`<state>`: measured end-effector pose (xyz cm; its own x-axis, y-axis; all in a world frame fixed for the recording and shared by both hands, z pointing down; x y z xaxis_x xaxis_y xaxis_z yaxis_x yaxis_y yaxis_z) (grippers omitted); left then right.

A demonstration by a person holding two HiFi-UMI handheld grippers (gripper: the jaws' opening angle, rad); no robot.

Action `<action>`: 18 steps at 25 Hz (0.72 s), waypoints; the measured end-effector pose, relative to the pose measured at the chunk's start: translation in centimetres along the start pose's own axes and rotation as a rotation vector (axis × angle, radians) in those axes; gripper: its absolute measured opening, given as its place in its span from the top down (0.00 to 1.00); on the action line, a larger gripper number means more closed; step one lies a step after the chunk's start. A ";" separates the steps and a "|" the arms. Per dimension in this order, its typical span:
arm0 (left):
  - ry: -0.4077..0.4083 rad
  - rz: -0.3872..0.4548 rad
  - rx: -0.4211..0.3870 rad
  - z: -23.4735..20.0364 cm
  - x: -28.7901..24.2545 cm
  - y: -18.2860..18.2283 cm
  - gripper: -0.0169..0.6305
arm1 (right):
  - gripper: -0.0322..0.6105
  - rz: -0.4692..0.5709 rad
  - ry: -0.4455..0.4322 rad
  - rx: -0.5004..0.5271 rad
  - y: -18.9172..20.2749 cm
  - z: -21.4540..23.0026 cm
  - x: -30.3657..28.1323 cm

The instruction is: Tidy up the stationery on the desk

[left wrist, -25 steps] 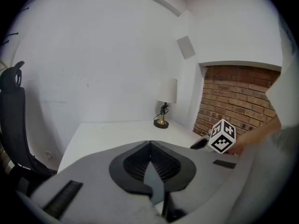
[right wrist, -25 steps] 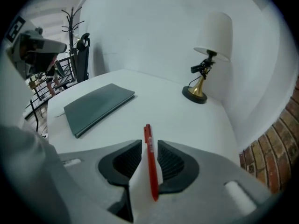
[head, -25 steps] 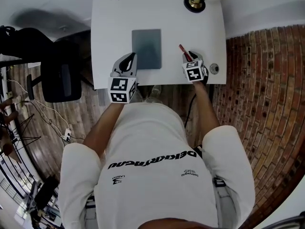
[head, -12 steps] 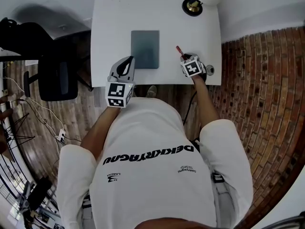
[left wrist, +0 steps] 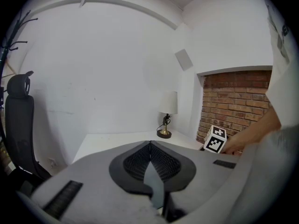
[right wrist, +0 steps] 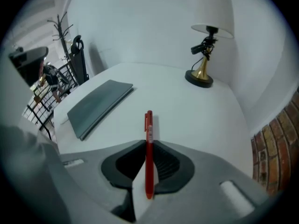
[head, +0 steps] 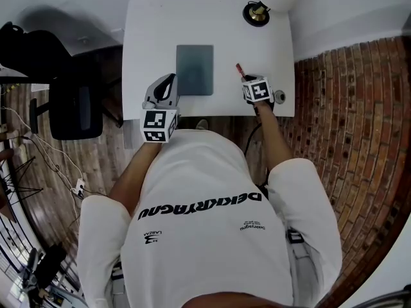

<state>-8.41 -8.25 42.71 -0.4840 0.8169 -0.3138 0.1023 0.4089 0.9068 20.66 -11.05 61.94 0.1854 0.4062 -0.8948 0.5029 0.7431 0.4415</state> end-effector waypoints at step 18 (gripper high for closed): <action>-0.042 -0.049 0.002 -1.6 0.8 1.2 0.98 | 0.87 0.117 -0.229 -0.637 -6.6 -5.7 -3.5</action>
<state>-10.12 -7.75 44.00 -0.4514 0.8124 -0.3692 0.0814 0.4495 0.8896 11.88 -14.34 62.50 0.4177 0.4323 -0.7992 -0.1133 0.8975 0.4263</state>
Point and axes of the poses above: the fingertips, and each gripper's own axes: x backward along the fingers, z to its right, y out of its underside, the point moved 2 cm from there along x, backward along the fingers, and after that the axes turned 8 degrees about x, right-handed, at the moved point
